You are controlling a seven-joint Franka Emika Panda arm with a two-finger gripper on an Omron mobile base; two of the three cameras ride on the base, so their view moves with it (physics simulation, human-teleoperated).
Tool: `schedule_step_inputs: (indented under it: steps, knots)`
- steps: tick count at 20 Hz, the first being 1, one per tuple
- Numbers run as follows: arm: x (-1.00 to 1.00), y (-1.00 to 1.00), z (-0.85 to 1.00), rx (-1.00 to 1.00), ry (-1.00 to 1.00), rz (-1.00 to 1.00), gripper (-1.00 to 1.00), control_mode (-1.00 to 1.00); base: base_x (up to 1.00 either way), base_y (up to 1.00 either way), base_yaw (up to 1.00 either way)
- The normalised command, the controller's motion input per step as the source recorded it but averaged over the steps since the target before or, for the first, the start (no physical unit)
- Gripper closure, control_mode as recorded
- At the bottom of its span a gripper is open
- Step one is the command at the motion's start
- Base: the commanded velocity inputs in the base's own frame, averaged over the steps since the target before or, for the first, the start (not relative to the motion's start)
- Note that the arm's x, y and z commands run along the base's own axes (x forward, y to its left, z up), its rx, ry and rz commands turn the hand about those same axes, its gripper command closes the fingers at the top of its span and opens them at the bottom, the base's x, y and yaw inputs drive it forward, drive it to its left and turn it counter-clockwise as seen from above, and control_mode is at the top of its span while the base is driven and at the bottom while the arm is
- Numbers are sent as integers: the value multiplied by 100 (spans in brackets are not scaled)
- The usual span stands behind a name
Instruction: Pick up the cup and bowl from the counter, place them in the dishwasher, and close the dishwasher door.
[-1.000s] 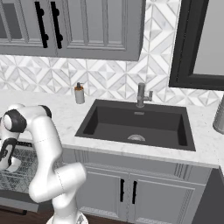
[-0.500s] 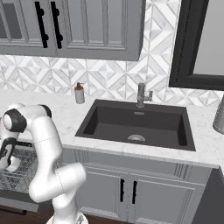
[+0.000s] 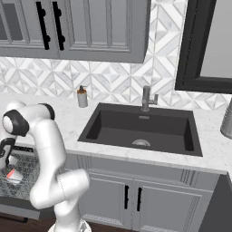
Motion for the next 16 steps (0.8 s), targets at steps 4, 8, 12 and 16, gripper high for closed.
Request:
schedule_step_inputs:
  steps: [4, 8, 12, 16]
  knots:
    - [-21, -5, 92, 17, -1, 0, -100, -100, 0, 0, 0]
    - [-29, -22, 100, 20, 12, 1, -100, -100, 0, 0, 0]
    - [-16, -28, 100, 24, 18, 0, -100, -100, 0, 0, 0]
    - [-9, -30, 100, 26, 21, 0, -100, -100, 0, 0, 0]
